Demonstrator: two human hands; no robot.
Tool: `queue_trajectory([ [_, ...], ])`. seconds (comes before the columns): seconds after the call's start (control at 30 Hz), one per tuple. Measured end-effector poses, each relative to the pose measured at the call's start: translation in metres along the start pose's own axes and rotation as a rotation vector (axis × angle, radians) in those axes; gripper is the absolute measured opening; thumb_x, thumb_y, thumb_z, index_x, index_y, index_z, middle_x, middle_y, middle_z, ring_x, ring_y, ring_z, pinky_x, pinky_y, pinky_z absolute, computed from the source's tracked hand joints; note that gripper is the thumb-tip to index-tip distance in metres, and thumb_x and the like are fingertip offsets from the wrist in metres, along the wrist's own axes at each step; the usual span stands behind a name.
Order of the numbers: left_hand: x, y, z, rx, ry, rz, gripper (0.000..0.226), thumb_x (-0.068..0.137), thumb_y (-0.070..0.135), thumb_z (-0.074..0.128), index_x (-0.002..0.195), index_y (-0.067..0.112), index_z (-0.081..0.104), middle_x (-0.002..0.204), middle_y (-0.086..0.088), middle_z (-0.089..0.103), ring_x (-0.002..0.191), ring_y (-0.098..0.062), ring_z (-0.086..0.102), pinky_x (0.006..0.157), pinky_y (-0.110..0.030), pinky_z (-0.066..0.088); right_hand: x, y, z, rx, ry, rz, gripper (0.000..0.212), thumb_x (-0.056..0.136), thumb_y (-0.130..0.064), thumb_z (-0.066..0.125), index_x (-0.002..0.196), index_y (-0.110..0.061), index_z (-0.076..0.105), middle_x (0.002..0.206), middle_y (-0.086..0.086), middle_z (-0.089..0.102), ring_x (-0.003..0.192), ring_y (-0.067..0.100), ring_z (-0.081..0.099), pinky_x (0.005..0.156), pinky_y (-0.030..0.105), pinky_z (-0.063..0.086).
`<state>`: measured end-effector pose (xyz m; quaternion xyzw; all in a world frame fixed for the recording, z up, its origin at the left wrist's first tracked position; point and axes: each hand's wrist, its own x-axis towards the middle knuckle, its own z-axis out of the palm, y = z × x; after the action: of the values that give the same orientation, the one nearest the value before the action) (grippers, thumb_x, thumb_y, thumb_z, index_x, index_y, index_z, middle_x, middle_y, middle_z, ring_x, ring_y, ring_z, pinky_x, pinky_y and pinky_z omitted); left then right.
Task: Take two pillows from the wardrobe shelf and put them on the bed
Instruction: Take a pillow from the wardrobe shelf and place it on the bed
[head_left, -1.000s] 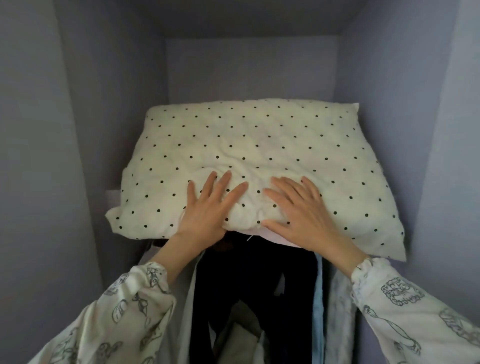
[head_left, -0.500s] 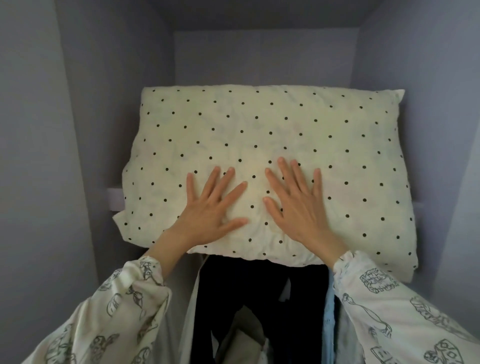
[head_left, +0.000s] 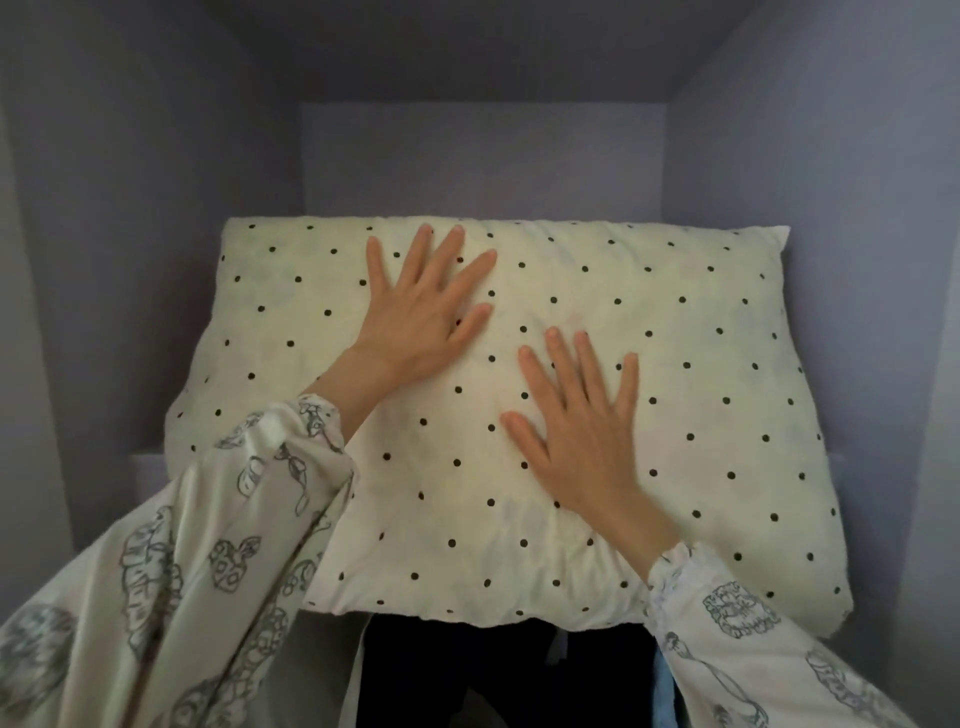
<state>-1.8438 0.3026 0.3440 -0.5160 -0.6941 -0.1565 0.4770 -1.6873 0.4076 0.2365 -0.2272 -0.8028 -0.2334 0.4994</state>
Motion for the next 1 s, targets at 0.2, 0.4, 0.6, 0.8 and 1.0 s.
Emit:
queue_trajectory([
  [0.2, 0.038, -0.006, -0.011, -0.036, -0.014, -0.126, 0.064, 0.084, 0.066, 0.018, 0.14, 0.035, 0.023, 0.14, -0.01, 0.038, 0.135, -0.028, 0.026, 0.108, -0.064, 0.002, -0.004, 0.004, 0.006, -0.01, 0.077, -0.051, 0.06, 0.093, -0.056, 0.031, 0.143, -0.024, 0.033, 0.153, 0.005, 0.026, 0.142, 0.027, 0.019, 0.11, 0.062, 0.01],
  [0.4, 0.02, -0.009, -0.02, 0.03, 0.051, -0.142, 0.063, 0.079, 0.072, 0.025, 0.126, 0.033, 0.04, 0.112, -0.007, 0.048, 0.111, -0.027, 0.042, 0.099, -0.059, 0.023, -0.006, 0.006, 0.009, 0.03, 0.156, -0.124, 0.057, 0.091, -0.054, 0.038, 0.14, -0.023, 0.04, 0.15, 0.006, 0.032, 0.14, 0.028, 0.026, 0.108, 0.063, 0.013],
  [0.6, -0.037, -0.021, -0.02, 0.052, 0.021, -0.327, 0.069, 0.077, 0.074, 0.028, 0.128, 0.029, 0.041, 0.111, -0.015, 0.05, 0.106, -0.035, 0.046, 0.094, -0.058, 0.031, 0.003, 0.006, 0.001, 0.052, -0.013, -0.293, 0.057, 0.093, -0.055, 0.029, 0.142, -0.028, 0.033, 0.152, 0.001, 0.029, 0.141, 0.023, 0.022, 0.109, 0.061, 0.014],
  [0.8, -0.124, -0.014, -0.004, -0.034, -0.116, -0.611, 0.069, 0.08, 0.07, 0.03, 0.132, 0.026, 0.032, 0.116, -0.019, 0.046, 0.107, -0.039, 0.043, 0.087, -0.055, 0.038, 0.014, 0.0, -0.002, 0.027, -0.167, -0.458, 0.059, 0.092, -0.059, 0.021, 0.144, -0.032, 0.025, 0.154, -0.006, 0.021, 0.142, 0.017, 0.019, 0.114, 0.052, 0.01],
  [1.0, -0.169, 0.018, -0.007, -0.085, -0.135, -0.702, 0.065, 0.083, 0.064, 0.036, 0.129, 0.018, 0.028, 0.115, -0.019, 0.046, 0.102, -0.038, 0.045, 0.072, -0.046, 0.041, 0.007, -0.015, -0.004, -0.045, -0.11, -0.287, 0.068, 0.085, -0.068, 0.027, 0.144, -0.033, 0.025, 0.154, 0.001, 0.024, 0.142, 0.027, 0.018, 0.11, 0.06, 0.003],
])
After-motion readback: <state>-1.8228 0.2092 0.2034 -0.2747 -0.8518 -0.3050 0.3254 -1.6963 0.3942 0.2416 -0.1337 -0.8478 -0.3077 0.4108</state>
